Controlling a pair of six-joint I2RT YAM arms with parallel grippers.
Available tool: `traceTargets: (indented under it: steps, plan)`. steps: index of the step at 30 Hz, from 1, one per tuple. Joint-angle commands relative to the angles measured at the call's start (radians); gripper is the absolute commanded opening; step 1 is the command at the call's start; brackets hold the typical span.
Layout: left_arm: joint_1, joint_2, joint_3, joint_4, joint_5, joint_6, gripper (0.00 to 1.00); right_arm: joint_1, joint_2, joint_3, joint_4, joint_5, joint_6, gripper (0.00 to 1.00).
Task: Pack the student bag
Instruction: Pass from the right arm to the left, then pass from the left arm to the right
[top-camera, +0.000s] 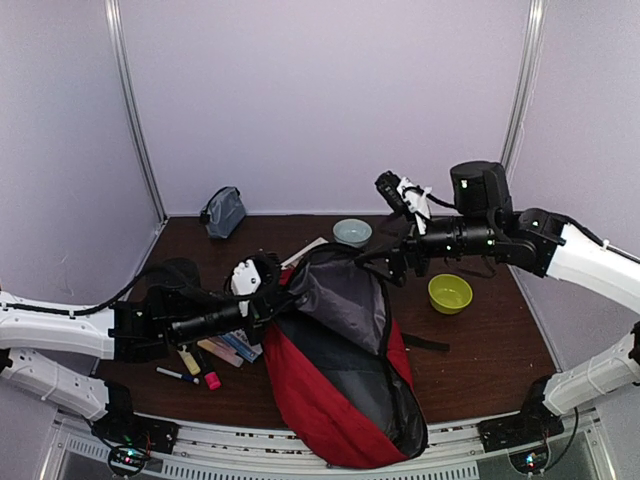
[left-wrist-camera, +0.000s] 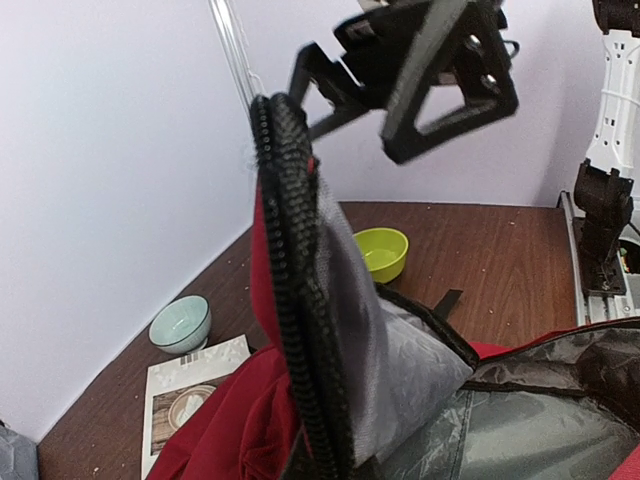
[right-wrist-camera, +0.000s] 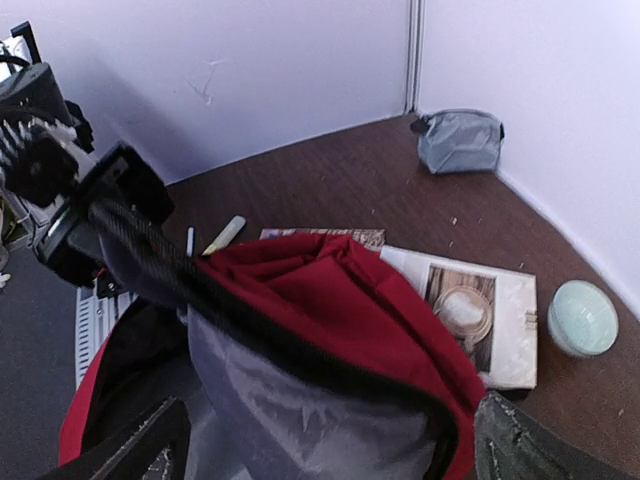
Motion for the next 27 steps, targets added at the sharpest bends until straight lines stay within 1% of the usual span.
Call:
traceTargets:
  steps: [1, 3, 5, 7, 9, 11, 14, 15, 16, 17, 18, 19, 20, 21, 24, 27]
  plan:
    - [0.004, -0.043, -0.036, 0.112, -0.046, -0.027, 0.00, -0.012, -0.049, -0.211, 0.173, -0.134, 0.132, 1.00]
    - [0.004, -0.056, -0.049, 0.110, -0.053, -0.027, 0.00, -0.035, -0.036, -0.287, 0.235, -0.097, 0.163, 1.00]
    - [0.004, -0.070, -0.058, 0.110, -0.058, -0.030, 0.00, -0.065, 0.015, -0.326, 0.272, -0.053, 0.187, 1.00]
    - [0.004, -0.081, -0.064, 0.102, -0.060, -0.038, 0.00, -0.106, 0.081, -0.333, 0.304, -0.086, 0.229, 1.00]
    - [0.004, -0.086, -0.062, 0.084, -0.055, -0.052, 0.00, -0.133, 0.121, -0.363, 0.412, -0.118, 0.290, 1.00]
    - [0.004, -0.091, -0.066, 0.077, -0.047, -0.068, 0.00, -0.135, 0.151, -0.388, 0.486, -0.116, 0.302, 1.00]
    - [0.004, -0.098, -0.081, 0.093, -0.045, -0.079, 0.00, -0.137, 0.211, -0.391, 0.527, -0.159, 0.316, 0.99]
    - [0.004, -0.101, -0.085, 0.096, -0.047, -0.078, 0.00, -0.136, 0.231, -0.390, 0.540, -0.190, 0.321, 0.96]
    - [0.004, -0.102, -0.087, 0.094, -0.052, -0.078, 0.00, -0.136, 0.240, -0.387, 0.551, -0.230, 0.324, 0.87]
    - [0.004, -0.103, -0.087, 0.090, -0.056, -0.076, 0.00, -0.136, 0.244, -0.380, 0.559, -0.274, 0.325, 0.65]
    - [0.005, -0.106, -0.085, 0.085, -0.060, -0.075, 0.00, -0.136, 0.241, -0.376, 0.570, -0.313, 0.330, 0.54]
    - [0.004, -0.108, -0.084, 0.081, -0.062, -0.070, 0.00, -0.136, 0.230, -0.370, 0.584, -0.340, 0.341, 0.31]
    - [0.004, -0.113, -0.086, 0.080, -0.068, -0.067, 0.00, -0.138, 0.217, -0.361, 0.594, -0.356, 0.346, 0.15]
    - [0.004, -0.119, -0.089, 0.082, -0.080, -0.063, 0.00, -0.144, 0.201, -0.345, 0.593, -0.358, 0.355, 0.01]
    - [0.004, -0.140, -0.075, 0.059, -0.130, -0.034, 0.00, -0.178, 0.156, -0.225, 0.537, -0.317, 0.377, 0.00]
    - [0.004, -0.163, -0.006, -0.029, -0.153, 0.021, 0.00, -0.200, 0.128, -0.050, 0.438, -0.262, 0.356, 0.00]
